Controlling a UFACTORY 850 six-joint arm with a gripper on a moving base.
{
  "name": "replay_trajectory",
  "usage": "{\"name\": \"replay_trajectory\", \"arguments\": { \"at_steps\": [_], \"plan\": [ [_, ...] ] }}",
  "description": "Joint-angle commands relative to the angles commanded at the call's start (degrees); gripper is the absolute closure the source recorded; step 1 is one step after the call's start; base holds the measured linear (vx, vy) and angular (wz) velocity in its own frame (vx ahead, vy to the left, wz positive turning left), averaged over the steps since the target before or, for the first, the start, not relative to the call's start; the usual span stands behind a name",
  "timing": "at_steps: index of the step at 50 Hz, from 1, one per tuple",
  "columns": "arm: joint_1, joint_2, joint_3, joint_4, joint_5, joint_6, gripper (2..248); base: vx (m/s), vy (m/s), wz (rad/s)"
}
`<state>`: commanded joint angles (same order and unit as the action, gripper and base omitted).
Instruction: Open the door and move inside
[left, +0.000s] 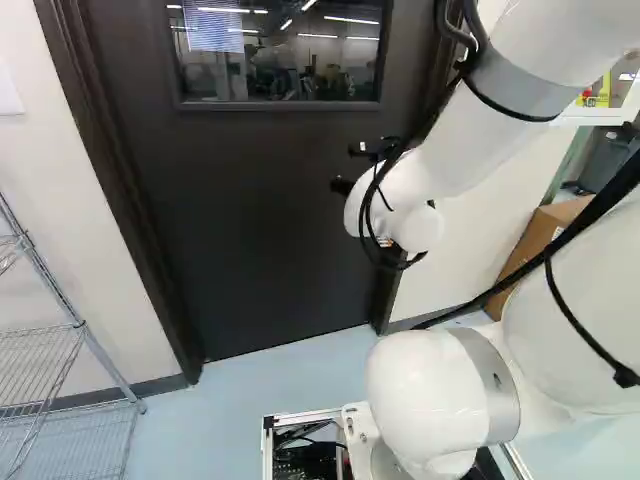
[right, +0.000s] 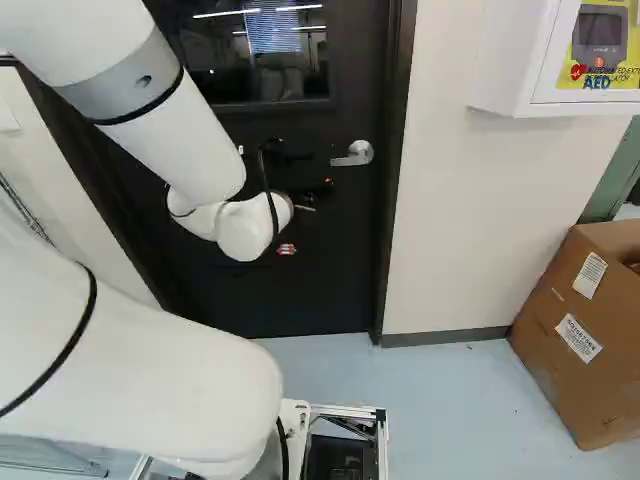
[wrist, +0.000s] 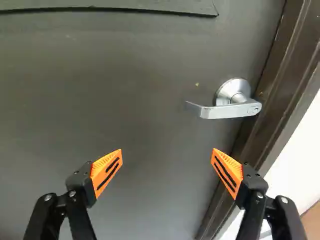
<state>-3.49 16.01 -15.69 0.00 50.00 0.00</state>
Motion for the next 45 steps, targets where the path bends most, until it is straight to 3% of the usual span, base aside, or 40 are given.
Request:
{"name": "replay_trajectory", "arguments": {
  "at_steps": [25, 45],
  "plan": [
    [-1.47, 0.13, -3.22, -0.71, 0.0, 0.0, 3, 0.0, 0.0, 0.0],
    [-2.46, 0.26, -5.73, -3.59, 0.0, 0.0, 3, 0.0, 0.0, 0.0]
  ]
}}
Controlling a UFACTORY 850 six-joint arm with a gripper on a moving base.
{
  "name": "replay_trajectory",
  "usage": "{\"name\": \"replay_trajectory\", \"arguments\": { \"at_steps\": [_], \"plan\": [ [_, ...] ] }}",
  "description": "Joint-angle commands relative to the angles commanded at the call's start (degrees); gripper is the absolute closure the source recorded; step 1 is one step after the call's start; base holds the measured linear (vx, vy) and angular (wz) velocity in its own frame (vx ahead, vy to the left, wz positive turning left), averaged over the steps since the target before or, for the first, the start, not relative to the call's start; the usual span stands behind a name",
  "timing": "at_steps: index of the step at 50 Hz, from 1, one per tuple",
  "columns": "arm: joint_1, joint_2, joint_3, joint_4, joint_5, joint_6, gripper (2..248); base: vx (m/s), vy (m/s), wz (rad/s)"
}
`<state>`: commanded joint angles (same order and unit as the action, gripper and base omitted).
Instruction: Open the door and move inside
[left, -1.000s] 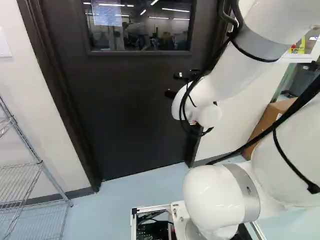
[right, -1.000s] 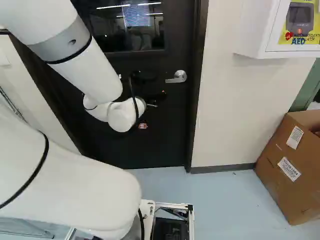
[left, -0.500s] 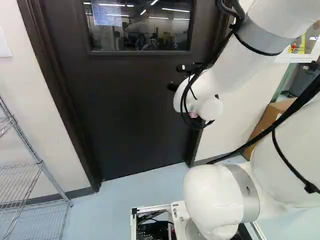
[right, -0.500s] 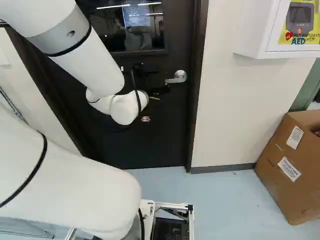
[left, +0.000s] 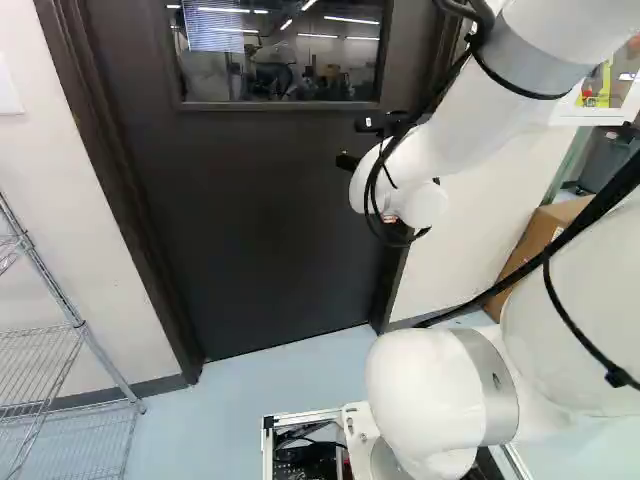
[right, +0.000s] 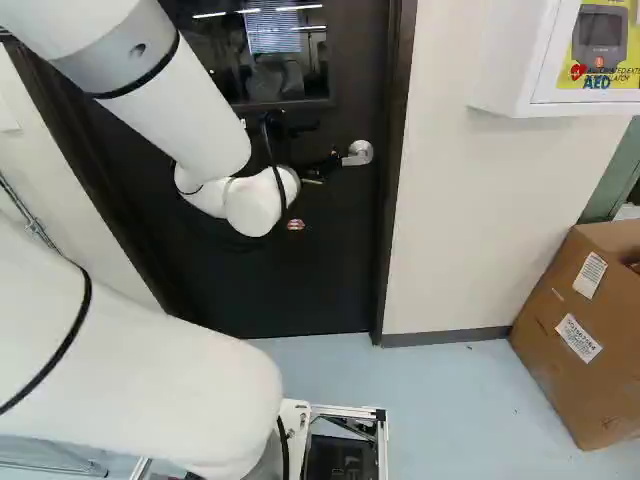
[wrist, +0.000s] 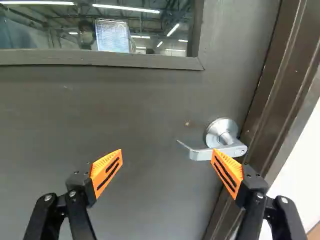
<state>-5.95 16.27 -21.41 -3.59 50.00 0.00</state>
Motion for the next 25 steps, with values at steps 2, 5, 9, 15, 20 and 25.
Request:
{"name": "replay_trajectory", "arguments": {
  "at_steps": [2, 5, 9, 15, 20, 25],
  "plan": [
    [-0.14, -0.01, -0.24, -0.42, 0.0, 0.0, 3, 0.0, 0.0, 0.0],
    [-0.39, -0.04, -0.65, -1.2, 0.0, 0.0, 3, 0.0, 0.0, 0.0],
    [-0.78, -0.13, -1.25, -2.36, 0.0, 0.0, 3, 0.0, 0.0, 0.0],
    [-1.4, -0.38, -2.23, -4.22, 0.0, 0.0, 3, 0.0, 0.0, 0.0],
    [-1.9, -0.79, -3.0, -5.79, 0.0, 0.0, 3, 0.0, 0.0, 0.0],
    [-2.36, -1.4, -3.67, -7.3, 0.0, 0.0, 3, 0.0, 0.0, 0.0]
  ]
}}
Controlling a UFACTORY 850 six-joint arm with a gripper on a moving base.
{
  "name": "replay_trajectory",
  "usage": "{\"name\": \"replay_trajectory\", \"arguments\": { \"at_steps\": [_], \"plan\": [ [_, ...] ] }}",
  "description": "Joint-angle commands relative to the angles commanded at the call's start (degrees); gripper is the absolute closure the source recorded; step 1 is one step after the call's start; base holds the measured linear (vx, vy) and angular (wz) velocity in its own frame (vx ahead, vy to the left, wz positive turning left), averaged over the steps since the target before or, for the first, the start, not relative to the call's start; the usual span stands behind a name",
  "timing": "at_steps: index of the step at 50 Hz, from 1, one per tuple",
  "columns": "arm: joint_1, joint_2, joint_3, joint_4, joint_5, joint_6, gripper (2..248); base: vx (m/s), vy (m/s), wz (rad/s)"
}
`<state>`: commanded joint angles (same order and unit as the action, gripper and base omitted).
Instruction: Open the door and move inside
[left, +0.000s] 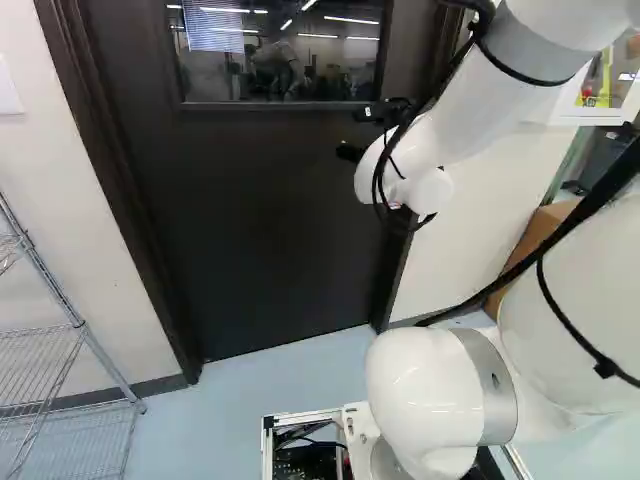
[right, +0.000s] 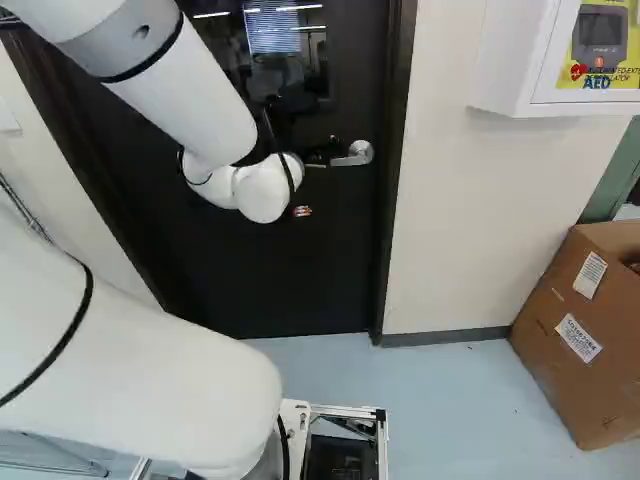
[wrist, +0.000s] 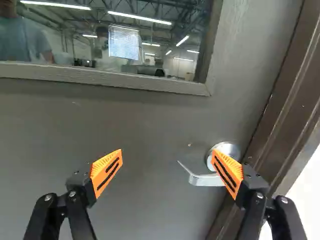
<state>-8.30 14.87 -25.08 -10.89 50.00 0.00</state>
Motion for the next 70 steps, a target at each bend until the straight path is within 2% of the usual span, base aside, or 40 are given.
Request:
{"name": "replay_trajectory", "arguments": {
  "at_steps": [45, 70],
  "plan": [
    [-2.96, -6.07, -5.47, -9.53, 0.0, 0.0, 3, 0.0, 0.0, 0.0],
    [-4.13, -10.62, -7.51, -10.76, 0.0, 0.0, 3, 0.0, 0.0, 0.0]
  ]
}}
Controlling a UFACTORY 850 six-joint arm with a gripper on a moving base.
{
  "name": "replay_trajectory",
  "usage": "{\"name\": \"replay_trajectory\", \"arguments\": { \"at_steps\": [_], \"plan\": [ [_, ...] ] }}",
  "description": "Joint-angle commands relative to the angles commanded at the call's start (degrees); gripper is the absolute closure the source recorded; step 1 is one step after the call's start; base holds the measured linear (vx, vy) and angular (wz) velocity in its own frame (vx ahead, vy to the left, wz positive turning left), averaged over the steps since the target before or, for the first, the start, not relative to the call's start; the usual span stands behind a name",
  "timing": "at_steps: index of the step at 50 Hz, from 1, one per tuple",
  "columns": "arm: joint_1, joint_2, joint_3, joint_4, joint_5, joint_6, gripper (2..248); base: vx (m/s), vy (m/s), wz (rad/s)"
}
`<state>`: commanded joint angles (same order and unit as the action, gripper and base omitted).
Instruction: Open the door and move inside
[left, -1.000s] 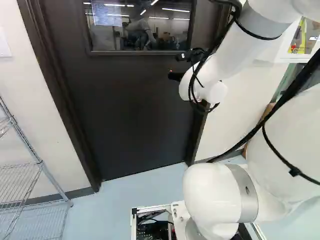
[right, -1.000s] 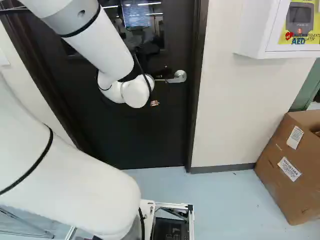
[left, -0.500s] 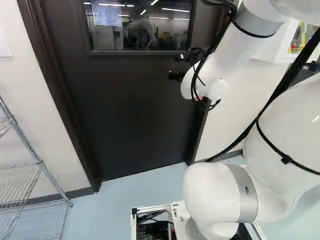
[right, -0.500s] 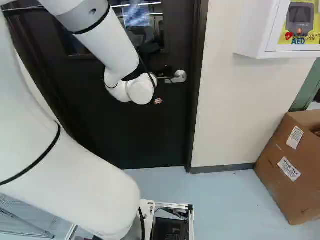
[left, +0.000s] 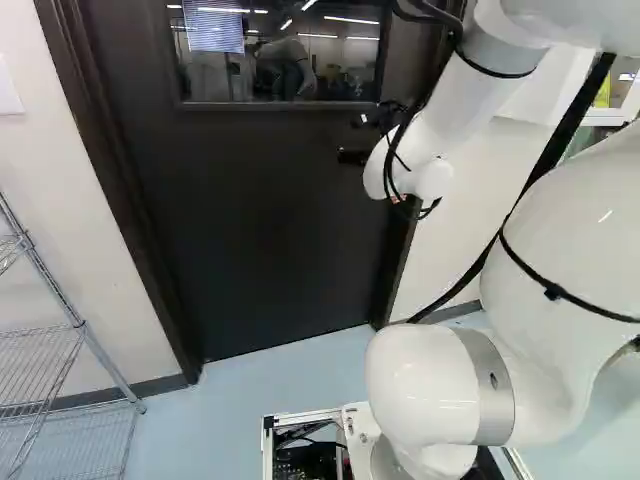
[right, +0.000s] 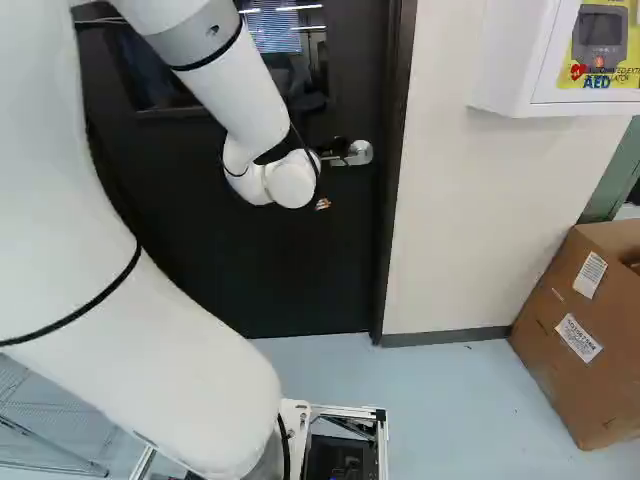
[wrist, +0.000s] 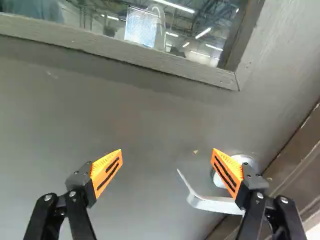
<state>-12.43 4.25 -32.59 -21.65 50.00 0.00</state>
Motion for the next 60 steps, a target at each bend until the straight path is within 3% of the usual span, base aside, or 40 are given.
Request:
{"name": "replay_trajectory", "arguments": {
  "at_steps": [60],
  "plan": [
    [-0.28, -7.91, 0.27, 0.0, 0.0, 0.0, 3, 0.0, 0.0, 0.0]
  ]
}}
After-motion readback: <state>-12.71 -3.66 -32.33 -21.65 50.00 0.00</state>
